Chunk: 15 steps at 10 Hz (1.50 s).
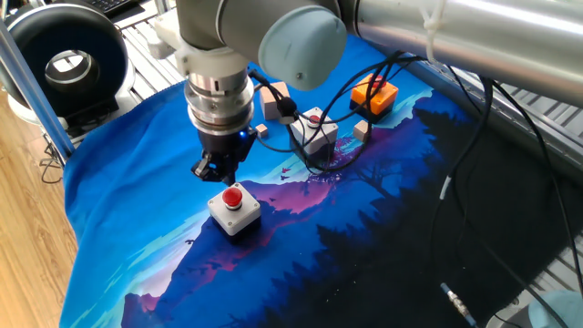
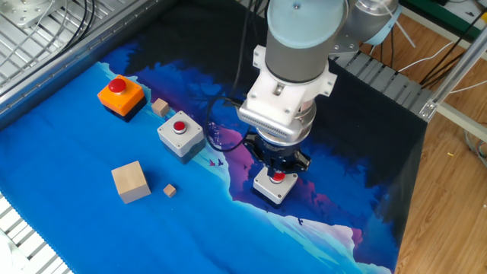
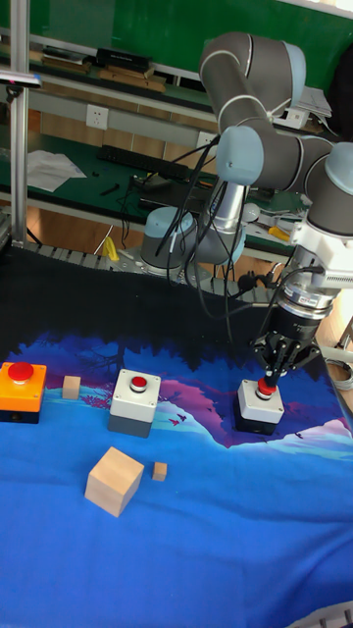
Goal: Press three buttons from left to right in sequence
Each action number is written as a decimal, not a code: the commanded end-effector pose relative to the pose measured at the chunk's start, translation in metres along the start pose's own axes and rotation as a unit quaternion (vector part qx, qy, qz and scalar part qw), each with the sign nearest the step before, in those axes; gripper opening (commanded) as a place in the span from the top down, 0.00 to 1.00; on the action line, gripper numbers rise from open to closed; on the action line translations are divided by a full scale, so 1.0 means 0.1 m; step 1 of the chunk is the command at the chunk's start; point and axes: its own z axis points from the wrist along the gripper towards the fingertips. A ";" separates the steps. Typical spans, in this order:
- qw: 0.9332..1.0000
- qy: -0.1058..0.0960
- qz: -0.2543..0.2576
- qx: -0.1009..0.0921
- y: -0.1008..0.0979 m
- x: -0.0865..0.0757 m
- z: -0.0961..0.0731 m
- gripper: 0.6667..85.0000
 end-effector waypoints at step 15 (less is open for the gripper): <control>1.000 0.006 0.019 0.003 0.00 0.07 -0.02 1.00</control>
